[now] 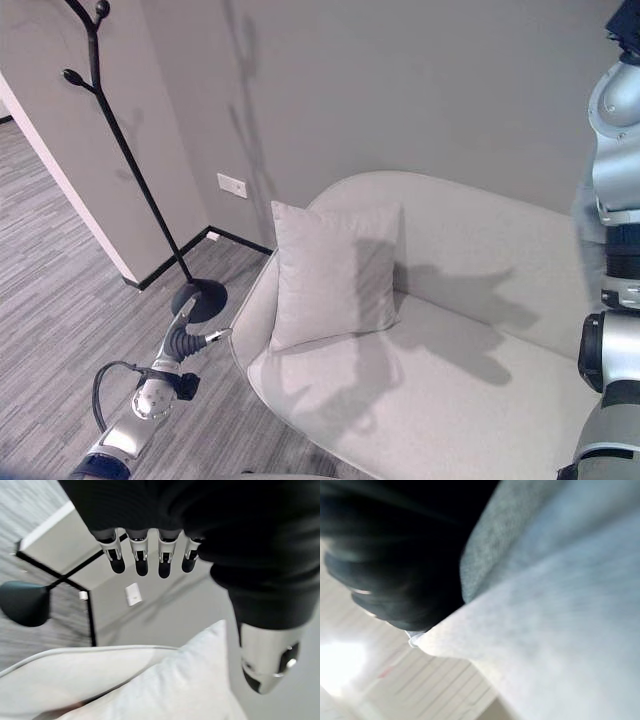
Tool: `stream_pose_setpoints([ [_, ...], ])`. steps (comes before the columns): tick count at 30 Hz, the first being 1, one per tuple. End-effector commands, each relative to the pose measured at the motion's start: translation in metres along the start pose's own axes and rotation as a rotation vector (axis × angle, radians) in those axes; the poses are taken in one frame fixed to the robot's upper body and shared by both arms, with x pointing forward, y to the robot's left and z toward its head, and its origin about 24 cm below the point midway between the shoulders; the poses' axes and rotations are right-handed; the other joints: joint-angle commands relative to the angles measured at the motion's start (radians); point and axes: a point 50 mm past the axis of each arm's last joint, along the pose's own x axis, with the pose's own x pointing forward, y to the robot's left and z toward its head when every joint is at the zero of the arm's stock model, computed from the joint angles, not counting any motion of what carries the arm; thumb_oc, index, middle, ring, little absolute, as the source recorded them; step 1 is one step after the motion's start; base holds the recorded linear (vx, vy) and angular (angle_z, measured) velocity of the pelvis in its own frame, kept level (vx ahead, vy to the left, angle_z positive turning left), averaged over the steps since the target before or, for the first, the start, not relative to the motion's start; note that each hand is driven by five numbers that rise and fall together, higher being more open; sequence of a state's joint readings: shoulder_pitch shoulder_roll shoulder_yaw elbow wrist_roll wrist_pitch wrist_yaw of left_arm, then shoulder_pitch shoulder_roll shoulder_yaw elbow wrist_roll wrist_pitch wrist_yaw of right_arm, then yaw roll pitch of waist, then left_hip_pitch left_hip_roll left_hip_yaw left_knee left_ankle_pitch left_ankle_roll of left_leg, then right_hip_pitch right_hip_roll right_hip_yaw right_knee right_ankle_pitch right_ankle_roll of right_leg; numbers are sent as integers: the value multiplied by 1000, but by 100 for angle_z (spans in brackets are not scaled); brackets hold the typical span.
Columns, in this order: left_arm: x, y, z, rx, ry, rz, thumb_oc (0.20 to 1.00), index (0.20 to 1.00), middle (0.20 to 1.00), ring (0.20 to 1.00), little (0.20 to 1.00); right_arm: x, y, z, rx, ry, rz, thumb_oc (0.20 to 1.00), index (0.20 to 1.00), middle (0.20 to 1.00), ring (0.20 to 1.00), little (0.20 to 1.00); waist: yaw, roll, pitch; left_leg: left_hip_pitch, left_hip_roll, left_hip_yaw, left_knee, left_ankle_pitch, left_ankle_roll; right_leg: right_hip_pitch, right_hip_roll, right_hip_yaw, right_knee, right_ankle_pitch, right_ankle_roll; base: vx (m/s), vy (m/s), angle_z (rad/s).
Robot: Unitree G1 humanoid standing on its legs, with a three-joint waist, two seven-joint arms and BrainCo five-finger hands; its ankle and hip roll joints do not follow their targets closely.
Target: Hang the clothes on the sofa on the clothes rack.
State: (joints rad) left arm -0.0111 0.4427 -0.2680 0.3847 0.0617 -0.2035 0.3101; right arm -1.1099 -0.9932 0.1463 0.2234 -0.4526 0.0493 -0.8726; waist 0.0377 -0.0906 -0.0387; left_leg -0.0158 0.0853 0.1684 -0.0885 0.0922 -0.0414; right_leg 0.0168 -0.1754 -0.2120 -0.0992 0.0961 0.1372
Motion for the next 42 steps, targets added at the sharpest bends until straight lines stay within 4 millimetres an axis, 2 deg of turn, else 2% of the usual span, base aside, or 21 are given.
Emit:
stream_pose_setpoints([
  [1,22,12,53,-4,-270,34,1000,1000,1000,1000,1000,21,-4,5,-1,-47,-13,200,200,200,200,200,24,-5,-51,-30,71,-41,1,-37,-59,28,-5,2,16,-50,30,0,0,0],
  [3,30,17,82,-22,-378,85,1000,1000,1000,1000,1000,17,0,11,54,-30,-6,200,200,200,200,200,18,-3,-54,-30,72,-41,1,-37,-59,28,-3,5,16,-49,27,0,0,0],
  [8,39,11,137,10,-597,108,1000,1000,1000,1000,1000,-2,14,24,175,25,45,200,200,200,200,200,7,-1,-59,-28,73,-43,1,-40,-59,28,0,10,16,-50,24,-1,-1,-1],
  [11,38,-14,176,-82,-723,23,1000,1000,1000,1000,1000,-18,25,46,334,72,75,200,200,200,200,200,-4,1,-62,-27,71,-43,1,-41,-58,29,0,13,17,-49,21,0,0,0],
  [13,39,-22,187,-106,-745,-9,1000,1000,1000,1000,1000,-22,27,53,378,79,82,200,200,200,200,200,-7,1,-63,-27,71,-44,1,-41,-57,29,0,14,17,-49,20,0,0,0],
  [14,37,-40,201,-171,-769,-93,1000,1000,1000,1000,1000,-28,31,69,452,76,96,200,200,200,200,200,-14,3,-63,-21,71,-42,1,-49,-58,34,1,15,19,-54,19,0,0,0],
  [15,38,-40,202,-173,-770,-95,1000,1000,1000,1000,1000,-28,30,68,449,75,95,200,200,200,200,200,-13,2,-62,-26,70,-43,1,-42,-57,30,0,14,18,-49,19,0,0,0],
  [16,30,-60,215,-216,-800,-211,1000,1000,1000,1000,1000,-32,33,80,499,75,108,200,200,200,200,200,-21,5,-64,-25,69,-42,1,-42,-55,28,0,17,19,-48,18,0,0,0],
  [19,18,-87,228,-215,-843,-374,1000,1000,1000,1000,1000,-35,38,93,556,89,118,200,200,200,200,200,-26,8,-66,-25,68,-42,1,-45,-52,26,0,21,19,-47,18,0,0,0],
  [20,18,-87,229,-215,-844,-377,1000,1000,1000,1000,1000,-35,38,93,554,89,117,200,200,200,200,200,-24,7,-65,-24,68,-41,1,-45,-52,26,0,22,19,-47,18,0,0,0],
  [22,8,-115,232,-216,-830,-532,1000,1000,1000,1000,1000,-36,42,104,610,111,115,200,200,200,200,200,-32,7,-66,-22,65,-39,1,-47,-50,26,0,27,22,-48,16,-2,3,-2],
  [23,1,-136,230,-234,-786,-637,1000,1000,1000,1000,1000,-35,45,109,640,133,113,200,200,200,200,200,-39,5,-66,-20,64,-38,1,-49,-48,26,0,31,23,-49,15,0,0,0],
  [24,2,-137,231,-236,-786,-639,1000,1000,1000,1000,1000,-34,45,109,639,133,112,200,200,200,200,200,-38,5,-66,-20,64,-38,1,-49,-48,26,0,31,23,-49,15,0,0,0],
  [27,-1,-162,226,-151,-744,-711,1000,1000,1000,1000,1000,-31,49,114,674,171,101,200,200,200,200,200,-50,2,-70,-18,63,-35,1,-51,-48,26,-1,33,22,-49,16,0,0,0],
  [28,7,-175,222,-69,-702,-688,200,200,200,200,200,-27,49,116,691,184,93,200,200,200,200,200,-59,1,-71,-19,61,-35,1,-51,-47,23,-2,36,23,-49,15,0,0,0],
  [32,24,-178,210,-37,-588,-604,200,200,200,200,200,-22,44,116,700,177,76,200,200,200,200,200,-66,1,-72,-20,59,-34,1,-49,-47,20,-2,37,24,-50,14,7,-3,-1],
  [33,32,-172,201,-58,-525,-555,200,200,200,200,200,-16,38,113,683,156,58,200,200,200,200,200,-68,1,-71,-19,59,-32,1,-51,-47,19,-3,38,25,-49,15,0,0,0],
  [35,33,-170,197,-60,-507,-548,200,200,200,200,200,-14,37,110,669,149,55,200,200,200,200,200,-66,2,-72,-19,59,-31,1,-52,-47,20,-3,38,24,-49,15,0,0,0],
  [38,38,-160,190,-110,-473,-520,200,200,200,200,200,-11,35,100,613,145,53,200,200,200,200,200,-58,3,-71,-16,60,-31,1,-52,-46,21,-3,38,23,-49,15,4,-12,0],
  [41,44,-136,183,-217,-447,-460,200,200,200,200,200,-4,29,84,519,127,37,200,200,200,200,200,-43,5,-68,-19,63,-34,1,-48,-48,24,1,33,23,-54,14,2,-17,1],
  [42,44,-135,183,-217,-445,-460,200,200,200,200,200,-5,29,84,520,128,37,200,200,200,200,200,-45,5,-68,-18,64,-35,1,-48,-49,25,2,33,23,-54,14,-6,-63,1],
])
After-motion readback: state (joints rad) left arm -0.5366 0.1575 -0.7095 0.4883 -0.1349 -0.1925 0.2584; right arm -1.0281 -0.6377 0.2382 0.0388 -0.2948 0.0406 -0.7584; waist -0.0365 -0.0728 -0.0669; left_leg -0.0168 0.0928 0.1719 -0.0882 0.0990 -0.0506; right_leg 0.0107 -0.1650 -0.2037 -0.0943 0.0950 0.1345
